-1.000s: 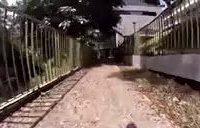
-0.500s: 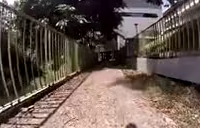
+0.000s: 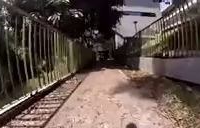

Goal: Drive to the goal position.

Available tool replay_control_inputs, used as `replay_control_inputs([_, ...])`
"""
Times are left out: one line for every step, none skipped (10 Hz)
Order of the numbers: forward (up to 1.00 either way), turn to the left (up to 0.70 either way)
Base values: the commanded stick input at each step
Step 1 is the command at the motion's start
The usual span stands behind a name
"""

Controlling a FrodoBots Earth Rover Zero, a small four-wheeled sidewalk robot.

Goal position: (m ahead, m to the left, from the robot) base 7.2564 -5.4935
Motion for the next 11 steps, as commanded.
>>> replay_control_inputs([1.0,0.0])
replay_control_inputs([1.0,0.0])
replay_control_inputs([1.0,0.0])
replay_control_inputs([1.0,0.0])
replay_control_inputs([1.0,0.0])
replay_control_inputs([1.0,0.0])
replay_control_inputs([1.0,0.0])
replay_control_inputs([1.0,0.0])
replay_control_inputs([1.0,0.0])
replay_control_inputs([1.0,0.0])
replay_control_inputs([1.0,0.0])
